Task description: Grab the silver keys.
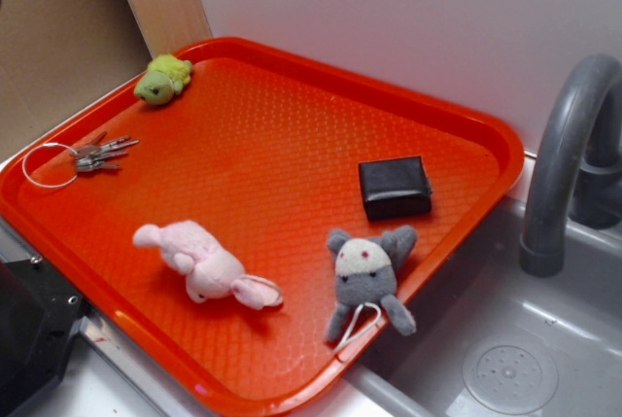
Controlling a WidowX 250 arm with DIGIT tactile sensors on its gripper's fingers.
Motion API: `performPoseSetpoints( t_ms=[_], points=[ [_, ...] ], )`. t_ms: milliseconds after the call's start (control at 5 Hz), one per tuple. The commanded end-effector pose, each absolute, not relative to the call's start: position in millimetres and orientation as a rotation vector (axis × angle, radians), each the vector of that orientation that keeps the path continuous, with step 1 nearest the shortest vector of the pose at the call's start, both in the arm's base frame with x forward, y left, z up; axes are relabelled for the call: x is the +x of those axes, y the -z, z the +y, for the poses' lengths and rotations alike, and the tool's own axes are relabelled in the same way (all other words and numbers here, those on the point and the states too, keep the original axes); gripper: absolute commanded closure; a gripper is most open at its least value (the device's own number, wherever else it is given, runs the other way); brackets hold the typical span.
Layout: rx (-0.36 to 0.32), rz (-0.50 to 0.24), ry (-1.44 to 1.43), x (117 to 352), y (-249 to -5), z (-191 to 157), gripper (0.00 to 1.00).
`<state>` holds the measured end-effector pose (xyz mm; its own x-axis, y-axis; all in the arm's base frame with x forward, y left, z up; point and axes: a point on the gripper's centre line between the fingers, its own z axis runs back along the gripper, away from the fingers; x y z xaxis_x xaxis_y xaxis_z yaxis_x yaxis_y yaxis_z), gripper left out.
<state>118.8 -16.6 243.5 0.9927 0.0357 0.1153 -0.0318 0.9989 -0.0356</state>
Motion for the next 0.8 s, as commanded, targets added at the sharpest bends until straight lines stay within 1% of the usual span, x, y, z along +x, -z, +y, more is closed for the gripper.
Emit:
performPoseSetpoints(
  t_ms=[0, 200, 400, 600],
  points=[
    [-0.034, -0.116, -0.034, 118.8, -243.5, -16.6, 0.00],
    [0.011, -0.068, -0.205, 124.5, -211.0, 33.4, 0.00],
    [0.038, -0.064, -0.320, 126.7, -190.9, 72.7, 0.00],
    [0.083, -0.103, -0.551, 111.9, -181.1, 104.3, 0.00]
  ],
)
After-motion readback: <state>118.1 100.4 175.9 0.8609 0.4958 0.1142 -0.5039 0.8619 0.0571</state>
